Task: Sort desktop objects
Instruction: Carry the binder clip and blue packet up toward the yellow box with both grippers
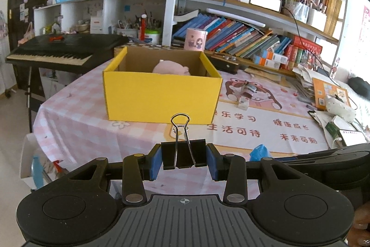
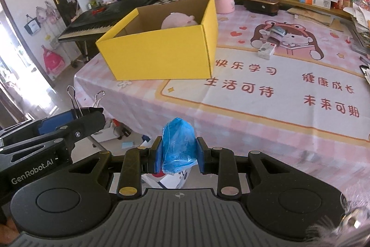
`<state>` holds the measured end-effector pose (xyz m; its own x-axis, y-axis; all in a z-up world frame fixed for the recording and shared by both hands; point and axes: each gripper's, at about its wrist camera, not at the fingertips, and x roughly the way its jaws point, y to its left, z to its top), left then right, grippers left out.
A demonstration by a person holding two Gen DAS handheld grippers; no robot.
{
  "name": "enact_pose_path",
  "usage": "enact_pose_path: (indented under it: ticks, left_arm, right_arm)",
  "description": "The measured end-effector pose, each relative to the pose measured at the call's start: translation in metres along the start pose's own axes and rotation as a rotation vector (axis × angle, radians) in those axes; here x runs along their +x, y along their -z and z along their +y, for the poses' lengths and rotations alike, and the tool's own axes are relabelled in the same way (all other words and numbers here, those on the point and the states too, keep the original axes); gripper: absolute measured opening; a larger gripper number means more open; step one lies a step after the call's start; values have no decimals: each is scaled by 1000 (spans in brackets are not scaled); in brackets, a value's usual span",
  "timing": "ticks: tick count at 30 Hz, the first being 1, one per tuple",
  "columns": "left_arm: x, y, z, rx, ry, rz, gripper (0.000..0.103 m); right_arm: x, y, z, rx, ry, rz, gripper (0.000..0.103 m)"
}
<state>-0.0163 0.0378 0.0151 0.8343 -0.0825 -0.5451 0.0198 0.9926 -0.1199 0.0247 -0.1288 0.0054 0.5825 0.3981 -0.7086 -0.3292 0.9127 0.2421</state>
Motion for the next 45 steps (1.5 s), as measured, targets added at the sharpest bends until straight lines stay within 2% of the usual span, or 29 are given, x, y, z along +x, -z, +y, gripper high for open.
enact_pose_path:
  ticks: [30,38,45]
  left_arm:
    - [-6,-7,48,-53,-43,-42,39]
    - [6,-20,52,-67,-60,-71,39]
    - [29,-46,49,-59,-71,-111,39]
  right_arm:
    - [26,-20,46,-75,-18,6,27]
    - [34,-42,46,-119,-8,-28,27]
    - [39,-79,37,-159,-14,-102,27]
